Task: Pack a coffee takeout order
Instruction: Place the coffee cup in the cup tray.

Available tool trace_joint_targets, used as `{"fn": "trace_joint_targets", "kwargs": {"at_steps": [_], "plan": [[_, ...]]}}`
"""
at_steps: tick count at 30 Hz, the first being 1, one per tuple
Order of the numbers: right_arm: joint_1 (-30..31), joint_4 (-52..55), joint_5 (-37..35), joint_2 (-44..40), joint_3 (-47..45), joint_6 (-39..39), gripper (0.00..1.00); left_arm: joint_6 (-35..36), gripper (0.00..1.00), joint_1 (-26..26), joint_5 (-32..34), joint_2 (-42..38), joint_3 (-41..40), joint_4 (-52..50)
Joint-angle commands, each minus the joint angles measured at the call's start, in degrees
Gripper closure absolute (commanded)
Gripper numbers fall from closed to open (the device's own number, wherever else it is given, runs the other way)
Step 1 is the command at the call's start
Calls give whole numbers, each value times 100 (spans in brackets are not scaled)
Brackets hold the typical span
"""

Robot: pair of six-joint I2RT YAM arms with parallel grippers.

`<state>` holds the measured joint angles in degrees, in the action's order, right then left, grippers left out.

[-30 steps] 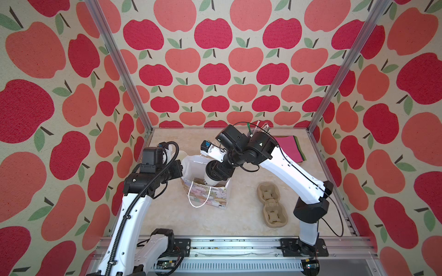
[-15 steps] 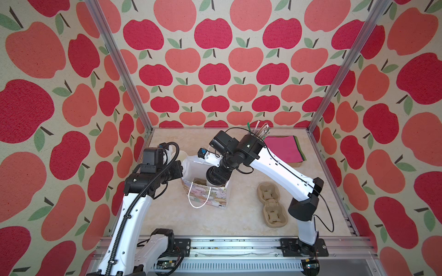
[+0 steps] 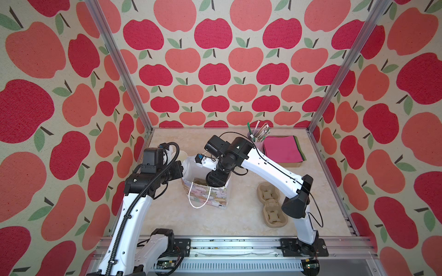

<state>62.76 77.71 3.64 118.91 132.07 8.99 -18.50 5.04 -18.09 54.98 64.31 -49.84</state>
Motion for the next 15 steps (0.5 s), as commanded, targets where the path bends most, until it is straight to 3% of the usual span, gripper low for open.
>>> {"fn": "trace_joint_targets", "kwargs": {"at_steps": [1,15], "plan": [[-76,198,131,145,-63,110,42,92,100,-29,-37,-80,-114,-8],[-117,314,196,404,-104,207,42,110,100,-29,-28,-93,-191,19]]}}
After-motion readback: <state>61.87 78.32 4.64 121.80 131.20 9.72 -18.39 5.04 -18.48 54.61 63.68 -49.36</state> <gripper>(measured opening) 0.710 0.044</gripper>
